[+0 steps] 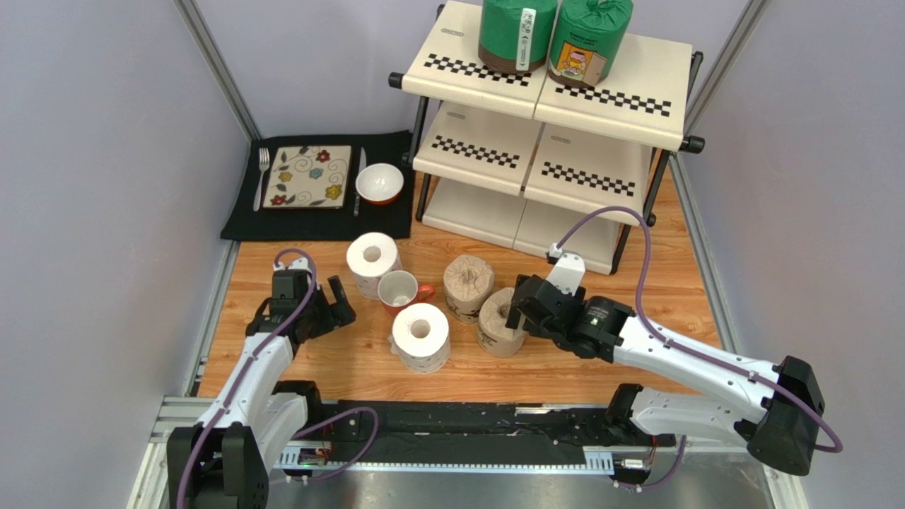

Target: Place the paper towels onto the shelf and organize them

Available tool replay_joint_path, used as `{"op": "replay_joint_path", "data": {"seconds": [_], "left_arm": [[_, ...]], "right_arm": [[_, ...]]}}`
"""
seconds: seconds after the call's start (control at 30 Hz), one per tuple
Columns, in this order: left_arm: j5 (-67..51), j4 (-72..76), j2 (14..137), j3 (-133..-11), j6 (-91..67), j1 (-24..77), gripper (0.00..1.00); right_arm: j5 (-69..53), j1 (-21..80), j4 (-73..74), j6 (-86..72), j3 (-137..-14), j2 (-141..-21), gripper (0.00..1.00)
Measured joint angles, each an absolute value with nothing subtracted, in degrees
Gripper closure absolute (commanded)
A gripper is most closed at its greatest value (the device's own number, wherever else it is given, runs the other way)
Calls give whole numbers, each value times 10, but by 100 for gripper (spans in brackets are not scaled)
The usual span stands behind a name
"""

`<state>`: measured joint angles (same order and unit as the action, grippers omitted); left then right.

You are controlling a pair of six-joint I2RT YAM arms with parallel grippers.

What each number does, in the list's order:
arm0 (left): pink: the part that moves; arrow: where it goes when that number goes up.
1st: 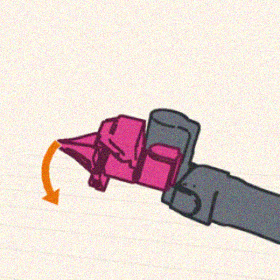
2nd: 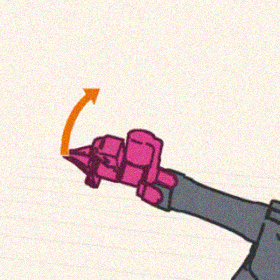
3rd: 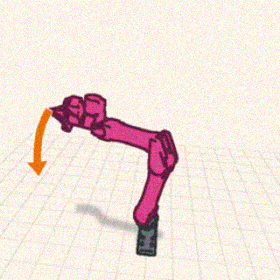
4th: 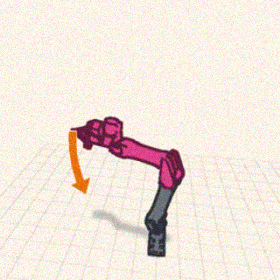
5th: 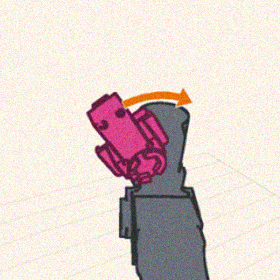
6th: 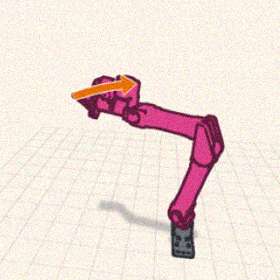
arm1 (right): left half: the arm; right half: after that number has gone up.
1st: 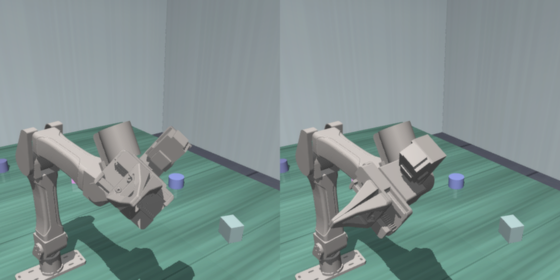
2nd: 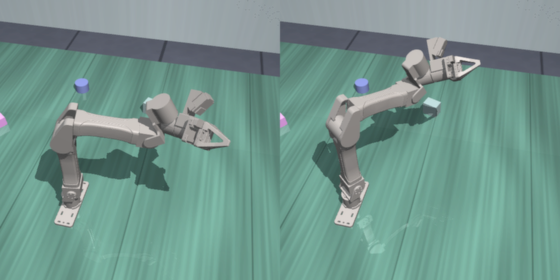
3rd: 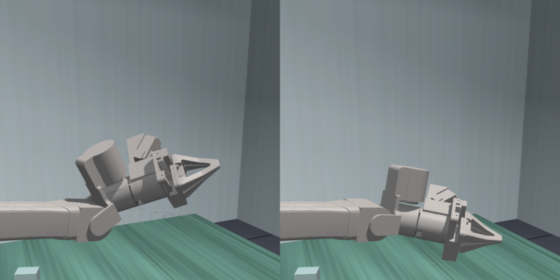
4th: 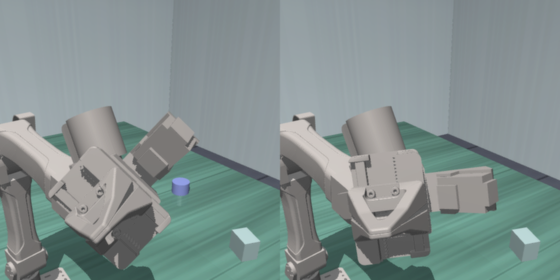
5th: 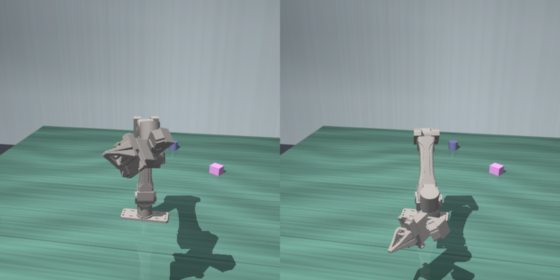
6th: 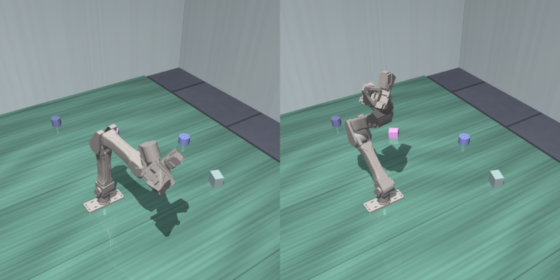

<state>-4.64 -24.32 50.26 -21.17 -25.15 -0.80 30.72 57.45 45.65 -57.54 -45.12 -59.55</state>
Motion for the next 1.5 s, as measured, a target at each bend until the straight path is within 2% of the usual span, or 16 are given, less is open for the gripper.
{"op": "replay_joint_path", "data": {"seconds": [0.3, 0.7, 0.8, 0.93, 1.0, 1.2, 1.5], "left_arm": [[-54, -245, 500, -212, -252, -8, 1], [-77, -251, 483, -206, -252, -8, 1], [-80, -250, 481, -203, -252, -8, 1], [-84, -250, 481, -203, -251, -8, 1], [-86, -250, 481, -203, -251, -8, 1], [-90, -249, 479, -202, -251, -8, 2], [-96, -249, 478, -201, -251, -8, 2]], "right_arm": [[294, 548, 432, -567, -451, -640, 27], [254, 524, 373, -541, -436, -659, 45], [238, 524, 359, -529, -432, -659, 55], [223, 524, 354, -512, -431, -658, 76], [218, 523, 360, -506, -431, -655, 80], [215, 523, 409, -471, -459, -611, 82], [305, 523, 413, -351, -670, -573, 83]]}}
